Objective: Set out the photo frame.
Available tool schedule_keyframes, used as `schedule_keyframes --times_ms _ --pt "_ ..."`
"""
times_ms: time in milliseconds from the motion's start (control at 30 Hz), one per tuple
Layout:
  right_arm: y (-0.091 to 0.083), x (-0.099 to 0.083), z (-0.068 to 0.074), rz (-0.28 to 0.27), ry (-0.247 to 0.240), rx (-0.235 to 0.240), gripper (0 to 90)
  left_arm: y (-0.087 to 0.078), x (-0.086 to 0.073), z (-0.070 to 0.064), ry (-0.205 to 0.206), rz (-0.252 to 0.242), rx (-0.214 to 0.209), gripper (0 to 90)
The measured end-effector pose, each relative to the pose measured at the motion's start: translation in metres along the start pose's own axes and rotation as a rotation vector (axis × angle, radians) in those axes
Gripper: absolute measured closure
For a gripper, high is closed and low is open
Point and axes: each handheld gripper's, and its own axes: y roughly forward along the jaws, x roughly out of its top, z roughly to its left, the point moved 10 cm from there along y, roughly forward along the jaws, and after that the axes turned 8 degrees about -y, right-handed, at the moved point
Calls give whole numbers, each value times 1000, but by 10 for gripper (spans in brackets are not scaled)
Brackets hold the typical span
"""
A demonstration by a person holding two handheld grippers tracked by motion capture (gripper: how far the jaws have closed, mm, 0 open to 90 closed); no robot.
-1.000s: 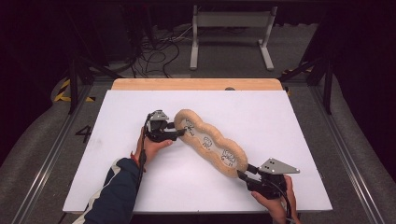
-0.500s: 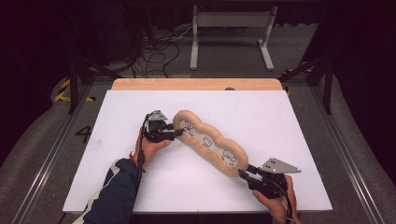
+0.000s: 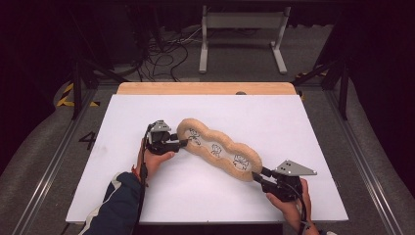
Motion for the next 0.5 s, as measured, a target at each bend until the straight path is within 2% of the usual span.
schedule_keyframes --times_ms 100,167,300,367,500 --pt "3 2 -2 5 -20 -3 634 -4 -5 -1 36 19 37 564" --pt "5 3 -2 7 -31 -9 630 -7 -9 -2 56 30 46 592" --pt "9 5 -6 5 -15 -11 625 -12 -12 -1 63 28 33 605" --pt "9 5 -7 6 -14 -11 624 -12 -11 -1 47 17 28 613" --pt "9 6 -7 6 -17 -19 619 -15 -4 1 55 -26 36 589"
